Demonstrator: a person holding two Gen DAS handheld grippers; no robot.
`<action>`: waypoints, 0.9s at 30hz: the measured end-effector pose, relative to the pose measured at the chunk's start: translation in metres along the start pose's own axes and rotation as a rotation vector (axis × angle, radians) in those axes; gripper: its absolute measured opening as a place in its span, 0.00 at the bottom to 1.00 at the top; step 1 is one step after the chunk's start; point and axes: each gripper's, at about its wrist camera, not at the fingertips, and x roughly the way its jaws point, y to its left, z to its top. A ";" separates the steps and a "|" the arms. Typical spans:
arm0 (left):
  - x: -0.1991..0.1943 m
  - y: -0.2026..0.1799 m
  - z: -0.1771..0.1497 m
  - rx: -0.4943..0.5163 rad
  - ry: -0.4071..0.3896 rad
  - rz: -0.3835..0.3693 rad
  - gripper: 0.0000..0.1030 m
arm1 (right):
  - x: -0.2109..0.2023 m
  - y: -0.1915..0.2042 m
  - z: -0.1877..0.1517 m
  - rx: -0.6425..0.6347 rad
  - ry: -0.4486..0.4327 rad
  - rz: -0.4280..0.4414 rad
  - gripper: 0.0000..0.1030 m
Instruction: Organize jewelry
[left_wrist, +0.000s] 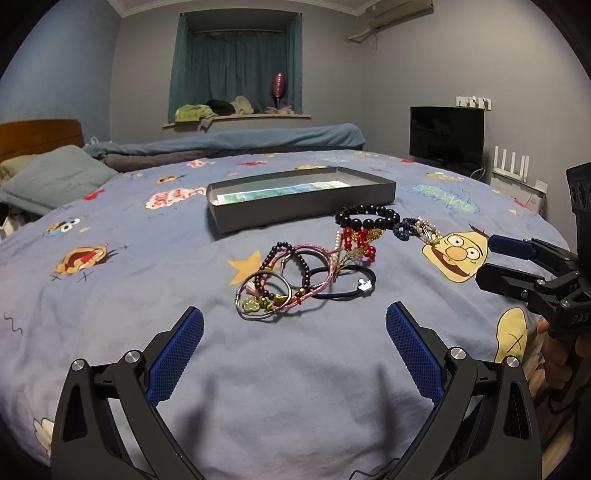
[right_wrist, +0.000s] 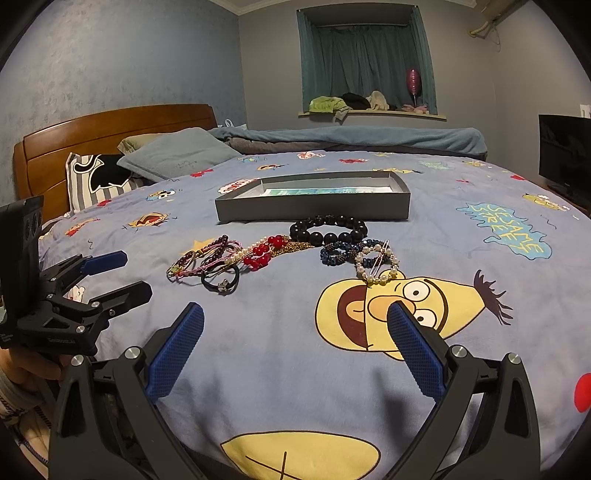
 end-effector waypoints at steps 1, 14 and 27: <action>0.000 0.000 0.000 0.000 0.000 -0.001 0.95 | 0.000 0.000 0.000 0.000 0.001 0.001 0.95; 0.001 0.002 -0.001 0.001 0.003 0.002 0.95 | 0.000 -0.001 0.000 0.003 0.003 -0.001 0.95; 0.004 0.001 -0.003 0.001 0.005 0.001 0.95 | 0.001 0.000 0.000 0.003 0.011 -0.003 0.95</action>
